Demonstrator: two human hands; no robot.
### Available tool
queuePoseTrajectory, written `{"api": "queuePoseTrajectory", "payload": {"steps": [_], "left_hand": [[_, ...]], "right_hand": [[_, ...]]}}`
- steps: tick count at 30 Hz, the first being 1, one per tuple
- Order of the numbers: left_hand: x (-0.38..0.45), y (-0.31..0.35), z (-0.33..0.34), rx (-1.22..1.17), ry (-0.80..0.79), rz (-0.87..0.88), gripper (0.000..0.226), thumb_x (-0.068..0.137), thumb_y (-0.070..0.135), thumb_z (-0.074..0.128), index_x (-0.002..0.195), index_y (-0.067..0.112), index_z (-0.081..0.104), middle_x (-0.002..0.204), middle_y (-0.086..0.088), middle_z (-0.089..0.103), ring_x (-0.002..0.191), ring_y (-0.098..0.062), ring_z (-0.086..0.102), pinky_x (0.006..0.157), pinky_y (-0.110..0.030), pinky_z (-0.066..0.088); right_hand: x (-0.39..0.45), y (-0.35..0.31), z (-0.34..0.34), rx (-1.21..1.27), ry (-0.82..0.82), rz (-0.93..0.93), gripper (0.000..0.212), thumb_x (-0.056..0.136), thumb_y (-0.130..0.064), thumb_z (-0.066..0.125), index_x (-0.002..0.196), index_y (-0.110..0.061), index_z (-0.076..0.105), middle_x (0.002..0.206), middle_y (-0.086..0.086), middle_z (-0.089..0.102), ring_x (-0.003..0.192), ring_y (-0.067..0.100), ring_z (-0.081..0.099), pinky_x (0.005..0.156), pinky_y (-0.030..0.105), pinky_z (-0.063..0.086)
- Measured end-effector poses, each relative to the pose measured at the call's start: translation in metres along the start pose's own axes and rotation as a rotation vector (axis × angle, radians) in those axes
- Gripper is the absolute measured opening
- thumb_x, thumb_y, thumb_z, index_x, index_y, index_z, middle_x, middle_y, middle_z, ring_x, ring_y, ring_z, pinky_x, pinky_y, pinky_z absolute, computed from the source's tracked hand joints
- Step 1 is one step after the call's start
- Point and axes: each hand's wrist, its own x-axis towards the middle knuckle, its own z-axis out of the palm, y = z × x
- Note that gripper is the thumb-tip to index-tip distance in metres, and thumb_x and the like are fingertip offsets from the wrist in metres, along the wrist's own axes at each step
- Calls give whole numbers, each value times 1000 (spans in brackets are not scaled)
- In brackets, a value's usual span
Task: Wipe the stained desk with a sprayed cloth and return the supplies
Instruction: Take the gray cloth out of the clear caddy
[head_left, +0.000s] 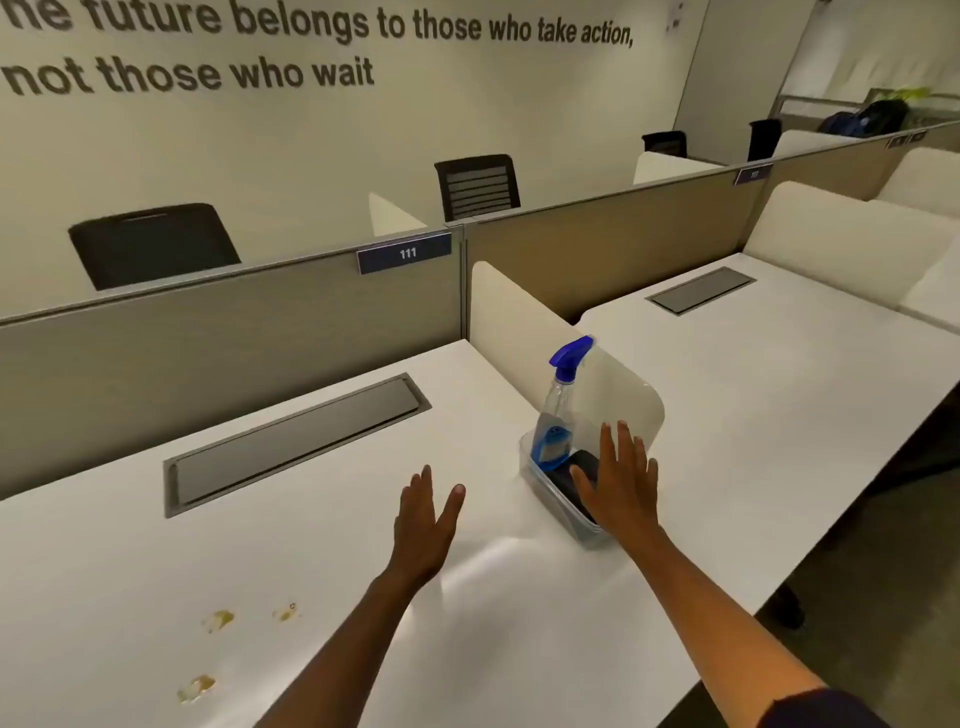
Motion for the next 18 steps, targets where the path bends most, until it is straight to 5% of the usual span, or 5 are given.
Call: {"api": "queuePoseTrajectory", "payload": {"steps": [6, 13, 18], "left_hand": [[20, 28, 56, -161, -116, -171, 64, 98, 56, 35, 153, 25, 24, 161, -1, 28, 148, -22, 26, 120, -39, 21], [45, 51, 119, -298, -200, -339, 54, 99, 49, 40, 143, 16, 41, 153, -6, 40, 136, -23, 41, 107, -34, 37], [57, 60, 151, -367, -184, -464, 49, 97, 41, 50, 134, 10, 50, 140, -14, 54, 125, -30, 54, 109, -46, 46]], "right_hand": [[33, 29, 20, -58, -195, -62, 61, 90, -48, 57, 142, -22, 37, 157, 8, 25, 141, 30, 32, 113, 45, 35], [57, 40, 45, -32, -429, -48, 63, 83, -56, 62, 134, -22, 45, 142, 6, 42, 123, 27, 51, 101, 43, 49], [73, 43, 55, -65, -501, -48, 69, 74, -63, 68, 128, -25, 48, 134, 5, 48, 117, 24, 55, 99, 40, 49]]}}
